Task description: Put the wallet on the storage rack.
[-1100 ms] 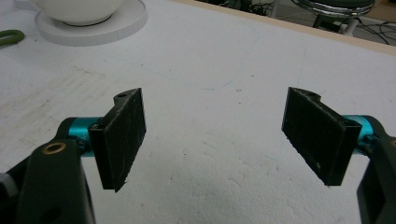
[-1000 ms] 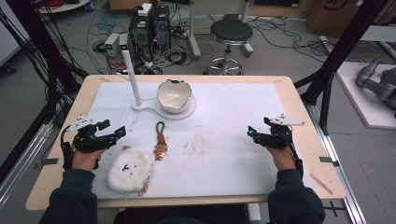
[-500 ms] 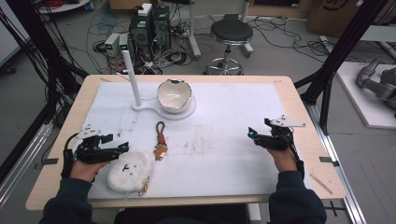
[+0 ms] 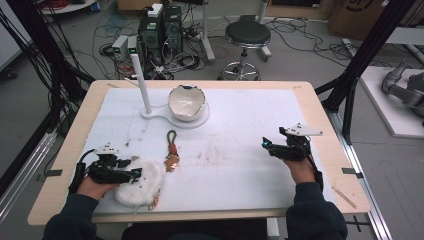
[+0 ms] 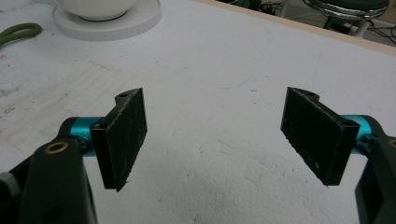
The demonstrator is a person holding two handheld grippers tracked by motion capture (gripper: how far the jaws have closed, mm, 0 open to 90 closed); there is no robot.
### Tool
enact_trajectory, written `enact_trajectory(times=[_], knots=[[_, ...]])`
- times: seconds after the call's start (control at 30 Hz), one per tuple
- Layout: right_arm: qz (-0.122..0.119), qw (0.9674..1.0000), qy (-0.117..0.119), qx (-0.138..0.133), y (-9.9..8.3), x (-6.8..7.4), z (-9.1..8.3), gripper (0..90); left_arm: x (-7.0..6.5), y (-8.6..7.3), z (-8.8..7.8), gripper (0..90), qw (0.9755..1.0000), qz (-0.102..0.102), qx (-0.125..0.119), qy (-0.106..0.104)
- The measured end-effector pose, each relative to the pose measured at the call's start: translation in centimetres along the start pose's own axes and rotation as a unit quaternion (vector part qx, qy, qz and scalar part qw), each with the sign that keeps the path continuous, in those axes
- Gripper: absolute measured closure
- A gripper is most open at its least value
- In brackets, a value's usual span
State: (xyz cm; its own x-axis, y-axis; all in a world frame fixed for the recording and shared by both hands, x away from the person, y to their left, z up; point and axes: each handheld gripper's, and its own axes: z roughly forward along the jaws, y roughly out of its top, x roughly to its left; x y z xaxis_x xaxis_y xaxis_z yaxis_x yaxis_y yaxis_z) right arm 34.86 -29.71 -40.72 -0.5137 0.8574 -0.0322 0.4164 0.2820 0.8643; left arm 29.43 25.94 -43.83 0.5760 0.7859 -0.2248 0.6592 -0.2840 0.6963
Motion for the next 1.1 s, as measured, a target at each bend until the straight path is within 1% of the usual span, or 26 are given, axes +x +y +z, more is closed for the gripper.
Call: enact_trajectory(times=[0.03,0.07,0.1,0.17,0.23,0.27,0.37,0.4,0.43,0.47,0.5,0.53,0.57,0.6,0.63,0.67,0.7,0.73,0.77,0.83,0.9,0.93,0.97,1.03,1.07,1.1], knots=[[0.001,1.0,0.0,0.002,0.0,0.0,0.0,22.8,0.1,0.0,0.3,43.2,0.9998,0.0,0.004,-0.021],[0.0,1.0,0.0,0.003,0.0,0.0,0.0,22.9,0.1,0.1,0.3,49.3,0.9996,0.007,0.007,-0.027],[-0.002,1.0,0.001,0.004,-0.1,0.0,0.0,22.9,0.1,0.2,0.3,52.1,0.9994,0.011,0.014,-0.028],[-0.001,1.0,0.001,0.007,-0.2,0.1,-0.1,23.0,0.0,0.6,0.3,60.0,0.9995,0.008,0.017,-0.024],[-0.001,1.0,0.001,0.006,-0.3,0.0,-0.3,23.0,-0.1,0.9,0.0,69.2,0.9996,0.017,0.015,-0.018],[0.001,1.0,0.0,0.005,-0.4,0.0,-0.4,23.0,-0.2,1.0,-0.1,73.1,0.9997,0.017,0.01,-0.017],[0.007,1.0,0.004,0.002,-0.3,0.0,-0.5,23.3,-0.4,1.4,-0.3,77.1,0.9996,0.013,-0.006,-0.023],[0.007,1.0,0.004,0.002,-0.3,0.0,-0.5,23.3,-0.4,1.4,-0.3,77.3,0.9996,0.013,-0.006,-0.023],[0.003,1.0,0.007,0.002,-0.3,0.2,-0.5,23.4,-0.4,1.5,-0.6,77.7,0.9991,0.009,-0.03,-0.03],[0.003,1.0,0.007,0.002,-0.3,0.2,-0.5,23.4,-0.4,1.5,-0.6,77.7,0.9991,0.009,-0.03,-0.03],[0.005,0.9999,0.014,0.0,-0.1,0.5,-0.4,23.4,-0.4,1.6,-0.9,77.8,0.9981,0.007,-0.051,-0.033],[0.003,0.9998,0.018,-0.002,0.0,0.7,-0.3,23.4,-0.4,1.8,-1.4,77.9,0.9959,0.0,-0.083,-0.036],[0.003,0.9998,0.018,-0.002,0.0,0.7,-0.3,23.4,-0.4,1.8,-1.4,77.9,0.9959,0.0,-0.083,-0.036],[0.006,0.9997,0.024,-0.005,0.1,0.8,-0.3,23.4,-0.4,1.9,-1.7,77.9,0.994,0.002,-0.103,-0.037],[0.006,0.999,0.042,-0.012,0.5,1.5,-0.1,23.4,-0.5,2.2,-2.1,78.0,0.99,0.005,-0.138,-0.033],[0.007,0.9988,0.048,-0.013,0.6,1.7,0.0,23.4,-0.6,2.4,-2.3,78.1,0.9877,0.009,-0.153,-0.03],[0.008,0.9982,0.058,-0.014,0.8,2.1,0.3,23.4,-0.8,2.7,-2.4,78.2,0.985,0.011,-0.17,-0.031],[0.008,0.9982,0.058,-0.014,0.8,2.1,0.3,23.4,-0.8,2.7,-2.4,78.3,0.985,0.011,-0.17,-0.031],[0.002,0.9965,0.082,-0.016,1.3,3.1,0.8,23.4,-1.2,3.3,-2.4,78.3,0.9802,0.019,-0.194,-0.034],[-0.003,0.9947,0.101,-0.018,1.8,4.0,1.3,23.4,-1.6,4.1,-2.3,78.4,0.9763,0.027,-0.21,-0.044],[-0.012,0.9917,0.127,-0.019,2.3,5.1,1.9,23.4,-2.2,5.0,-2.0,78.4,0.9736,0.039,-0.219,-0.053],[-0.017,0.99,0.139,-0.021,2.6,5.7,2.2,23.4,-2.2,5.0,-2.0,78.3,0.9736,0.039,-0.219,-0.053],[-0.019,0.9877,0.154,-0.02,2.8,6.4,2.5,23.4,-2.9,6.0,-1.4,78.4,0.9727,0.052,-0.218,-0.058],[-0.029,0.9829,0.181,-0.017,3.2,7.6,3.3,23.7,-3.5,6.9,-0.6,78.4,0.9711,0.063,-0.221,-0.065],[-0.029,0.9829,0.181,-0.017,3.2,7.6,3.3,23.7,-3.5,6.9,-0.6,78.4,0.9711,0.063,-0.221,-0.065],[-0.037,0.9773,0.208,-0.012,3.5,9.0,4.1,25.1,-4.1,7.6,0.3,78.4,0.9687,0.067,-0.228,-0.071]])
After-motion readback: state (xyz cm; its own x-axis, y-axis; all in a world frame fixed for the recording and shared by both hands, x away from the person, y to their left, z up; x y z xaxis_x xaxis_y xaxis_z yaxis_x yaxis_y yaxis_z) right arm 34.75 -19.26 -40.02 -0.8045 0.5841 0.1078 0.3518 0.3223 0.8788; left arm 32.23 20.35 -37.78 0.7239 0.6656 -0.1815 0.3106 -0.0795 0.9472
